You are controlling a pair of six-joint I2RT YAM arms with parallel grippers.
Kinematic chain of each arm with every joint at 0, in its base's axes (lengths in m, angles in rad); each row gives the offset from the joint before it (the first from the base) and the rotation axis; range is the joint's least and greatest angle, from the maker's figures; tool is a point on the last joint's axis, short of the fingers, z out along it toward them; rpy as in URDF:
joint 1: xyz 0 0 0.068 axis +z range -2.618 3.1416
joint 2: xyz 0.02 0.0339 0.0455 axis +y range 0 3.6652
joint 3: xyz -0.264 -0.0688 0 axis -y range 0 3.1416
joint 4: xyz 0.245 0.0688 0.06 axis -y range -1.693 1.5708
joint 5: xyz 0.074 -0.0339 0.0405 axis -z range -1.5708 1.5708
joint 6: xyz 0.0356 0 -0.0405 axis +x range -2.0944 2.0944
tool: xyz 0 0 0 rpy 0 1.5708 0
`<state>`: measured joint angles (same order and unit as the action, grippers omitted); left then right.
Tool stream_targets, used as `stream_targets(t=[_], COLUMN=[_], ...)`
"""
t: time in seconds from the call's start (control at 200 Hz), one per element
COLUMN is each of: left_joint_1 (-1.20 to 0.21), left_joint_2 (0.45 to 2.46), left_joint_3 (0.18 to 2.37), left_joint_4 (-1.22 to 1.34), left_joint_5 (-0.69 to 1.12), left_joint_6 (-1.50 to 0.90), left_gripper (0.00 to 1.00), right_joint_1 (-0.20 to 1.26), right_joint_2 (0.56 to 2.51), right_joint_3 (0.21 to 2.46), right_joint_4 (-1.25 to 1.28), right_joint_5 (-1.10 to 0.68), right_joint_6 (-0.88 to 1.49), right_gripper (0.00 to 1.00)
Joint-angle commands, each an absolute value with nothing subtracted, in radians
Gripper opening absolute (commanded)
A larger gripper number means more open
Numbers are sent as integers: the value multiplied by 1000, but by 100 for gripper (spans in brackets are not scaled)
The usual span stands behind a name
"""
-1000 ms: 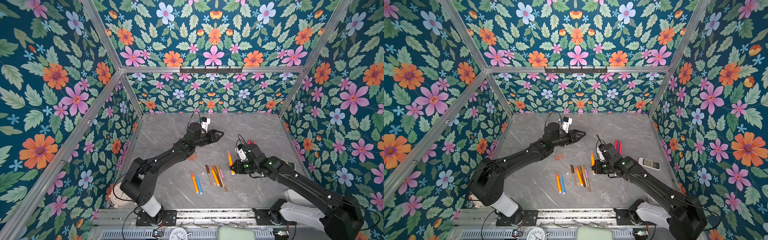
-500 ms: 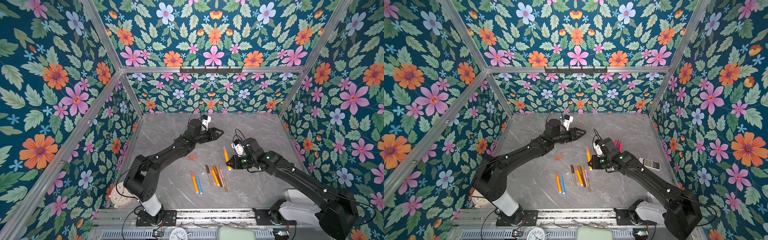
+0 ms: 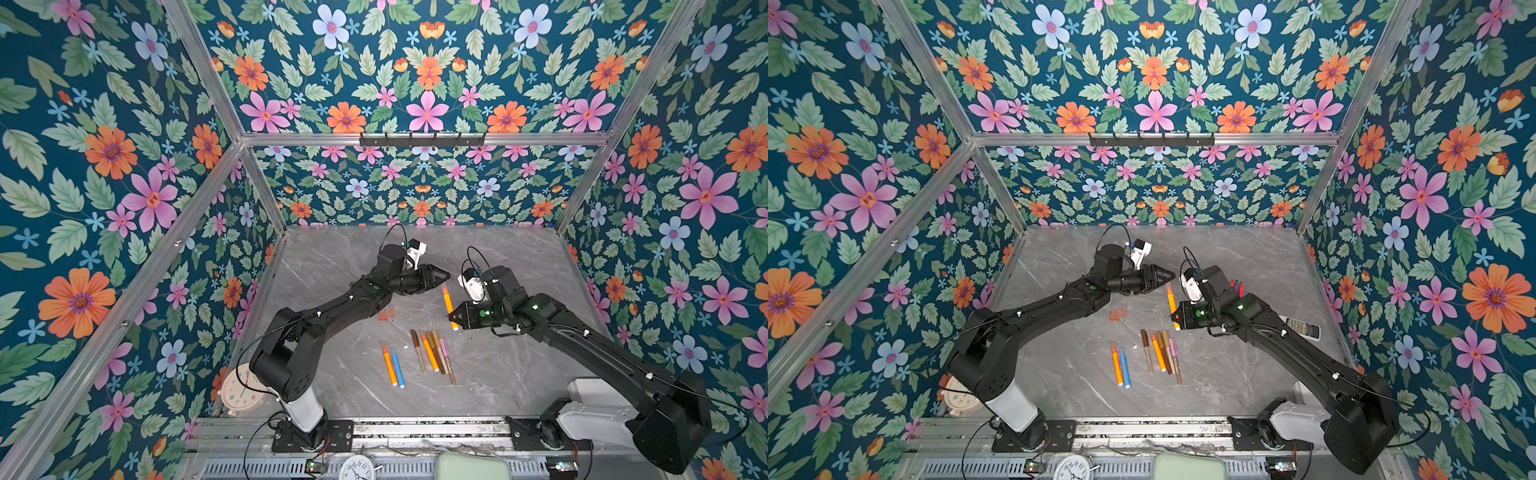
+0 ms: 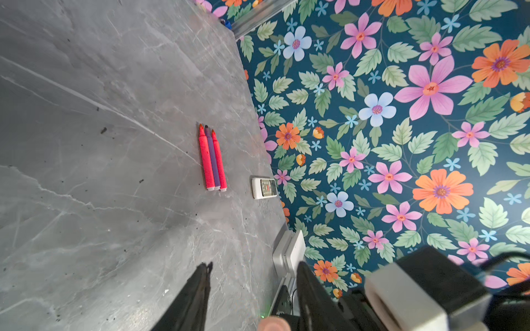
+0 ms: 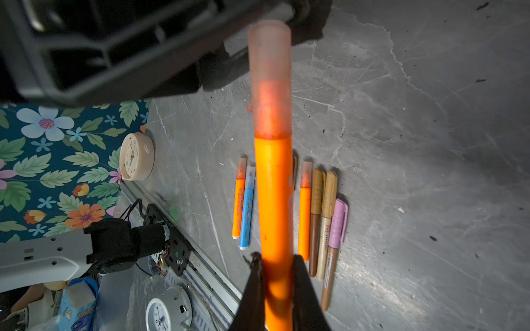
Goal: Remove pen caps from pens
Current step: Open the pen cap on the pen.
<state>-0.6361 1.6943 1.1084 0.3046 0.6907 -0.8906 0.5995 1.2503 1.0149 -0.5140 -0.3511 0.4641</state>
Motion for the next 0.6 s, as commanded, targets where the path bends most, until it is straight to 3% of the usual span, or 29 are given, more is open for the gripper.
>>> stream_targets(t=[0.0,0.23,0.495,0.595], left_joint_1=[-644,-655,-666,-670], left_joint_2=[1702,1707,1714,1712], left_joint_3=[1121,1133,1143,1139], left_joint_4=[320,304,301,298], left_joint_5=[738,751,772,772], left_joint_6=[-889,-875,-873,-873], left_gripper=[49,45,30,29], right_joint_1=[581,554,553,553], right_joint_2=[1267,1282,1291,1290], right_joint_3=[1029,1029,1034,1036], right_joint_4=[-523,-518,-515,-518], right_joint_5=[-345,-374,-377,-373], right_joint_6=[443,449,449,449], right_gripper=[0,0,0,0])
